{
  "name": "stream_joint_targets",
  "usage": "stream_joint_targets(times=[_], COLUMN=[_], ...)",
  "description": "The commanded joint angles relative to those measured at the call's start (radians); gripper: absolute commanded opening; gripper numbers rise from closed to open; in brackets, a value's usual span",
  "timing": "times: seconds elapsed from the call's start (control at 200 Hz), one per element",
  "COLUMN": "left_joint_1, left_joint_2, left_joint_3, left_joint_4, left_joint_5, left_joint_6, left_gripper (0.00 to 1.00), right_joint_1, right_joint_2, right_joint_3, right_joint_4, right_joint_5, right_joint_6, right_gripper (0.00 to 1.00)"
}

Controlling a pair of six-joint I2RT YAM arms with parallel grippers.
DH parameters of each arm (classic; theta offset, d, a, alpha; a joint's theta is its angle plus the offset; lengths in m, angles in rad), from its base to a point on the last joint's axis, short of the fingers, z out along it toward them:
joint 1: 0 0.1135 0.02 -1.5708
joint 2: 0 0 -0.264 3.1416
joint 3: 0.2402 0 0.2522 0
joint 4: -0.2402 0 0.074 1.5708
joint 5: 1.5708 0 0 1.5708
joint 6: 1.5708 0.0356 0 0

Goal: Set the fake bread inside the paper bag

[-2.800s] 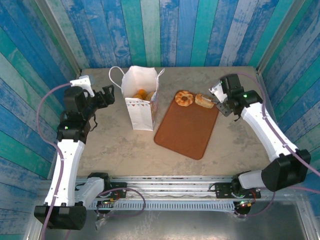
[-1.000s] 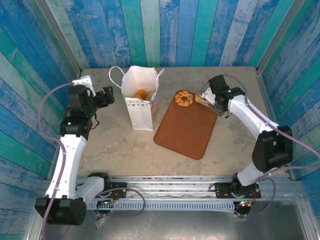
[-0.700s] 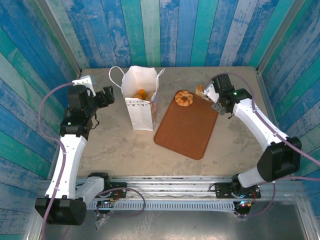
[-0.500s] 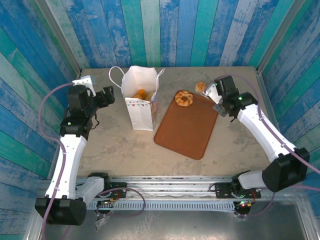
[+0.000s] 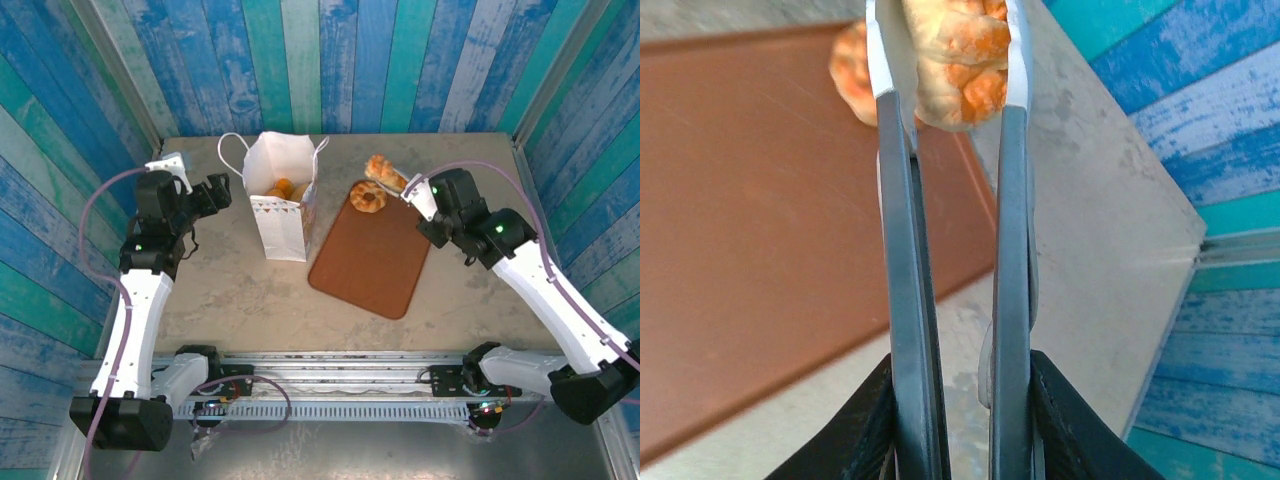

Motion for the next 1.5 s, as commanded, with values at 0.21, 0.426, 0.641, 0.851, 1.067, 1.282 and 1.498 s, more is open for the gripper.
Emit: stream_joint_targets(times=[0.21, 0.426, 0.641, 0.851, 1.067, 1.282, 1.498], left_joint_1=[0.004, 0.004, 0.004, 0.003, 0.004, 0.004, 0.004], left_joint_2=[0.002, 0.003, 0.002, 0.008, 0.052, 0.099, 0.15], left_joint_3=[0.031, 0.042, 0.099, 0.156, 0.194, 0.198, 0.169], left_joint_4=[-0.031, -0.052, -0.102, -0.138, -0.126, -0.095, -0.036], left_joint_5=[0.062, 0.07, 0.072, 0.052, 0.103, 0.138, 0.201], left_joint_6=[-0.053, -0.075, -0.058, -0.035, -0.043, -0.06, -0.085], left_gripper=[0.94, 0.94, 0.94, 0.94, 0.97, 0.99, 0.99], right_joint_1=[0.166, 0.257, 0.297, 0.331, 0.375, 0.461, 0.534], right_joint_2=[-0.15, -0.18, -0.191, -0.168, -0.128, -0.03, 0.1], right_joint_3=[0.013, 0.061, 0.127, 0.205, 0.258, 0.368, 0.455], right_joint_4=[-0.024, -0.086, -0.14, -0.171, -0.132, -0.094, -0.02], right_joint_5=[-0.004, 0.035, 0.044, 0.016, 0.009, 0.039, 0.051], right_joint_6=[0.229, 0.315, 0.428, 0.525, 0.553, 0.528, 0.496], right_gripper=[0.2, 0.19, 0.18, 0.17, 0.17, 0.17, 0.18])
